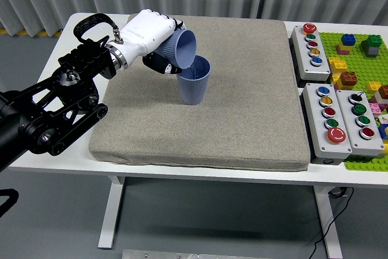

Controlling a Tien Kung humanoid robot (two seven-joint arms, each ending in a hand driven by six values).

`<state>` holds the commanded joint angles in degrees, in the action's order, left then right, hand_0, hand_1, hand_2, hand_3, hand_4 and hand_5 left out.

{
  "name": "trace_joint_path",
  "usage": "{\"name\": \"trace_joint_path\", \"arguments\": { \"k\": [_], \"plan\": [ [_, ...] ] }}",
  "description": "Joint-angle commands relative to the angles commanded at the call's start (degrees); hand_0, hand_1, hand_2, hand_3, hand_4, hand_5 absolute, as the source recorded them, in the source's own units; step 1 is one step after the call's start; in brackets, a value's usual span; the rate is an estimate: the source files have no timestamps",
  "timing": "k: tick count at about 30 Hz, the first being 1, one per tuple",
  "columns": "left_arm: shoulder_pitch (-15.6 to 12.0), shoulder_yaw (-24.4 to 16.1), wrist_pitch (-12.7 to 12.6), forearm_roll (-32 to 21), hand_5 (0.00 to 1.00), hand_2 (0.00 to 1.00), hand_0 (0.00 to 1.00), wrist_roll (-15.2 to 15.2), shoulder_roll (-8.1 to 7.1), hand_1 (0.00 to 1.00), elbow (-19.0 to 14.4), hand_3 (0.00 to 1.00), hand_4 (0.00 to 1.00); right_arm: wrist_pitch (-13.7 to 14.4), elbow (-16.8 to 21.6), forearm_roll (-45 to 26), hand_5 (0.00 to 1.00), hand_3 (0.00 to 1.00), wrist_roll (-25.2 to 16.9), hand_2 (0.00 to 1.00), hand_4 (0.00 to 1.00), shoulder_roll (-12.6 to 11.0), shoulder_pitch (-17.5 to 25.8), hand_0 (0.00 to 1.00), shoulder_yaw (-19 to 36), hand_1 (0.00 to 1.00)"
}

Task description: Pick cup pour cup place

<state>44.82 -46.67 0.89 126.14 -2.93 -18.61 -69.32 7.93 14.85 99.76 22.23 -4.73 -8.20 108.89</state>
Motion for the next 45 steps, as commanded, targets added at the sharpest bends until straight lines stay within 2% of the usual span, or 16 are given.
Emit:
{"name": "trace_joint_path", "arguments": {
  "k": [45],
  "plan": [
    [5.1,6.1,0.0,1.1,0.202,0.497,0.512,-0.9,-2.04,0.467,1.2,0.558,0.862,0.2,0.0,-0.6,0.008,0.595,0.1,0.516,0.002,-0.1,-0.1,0.642,-0.4,0.609]
  ]
}}
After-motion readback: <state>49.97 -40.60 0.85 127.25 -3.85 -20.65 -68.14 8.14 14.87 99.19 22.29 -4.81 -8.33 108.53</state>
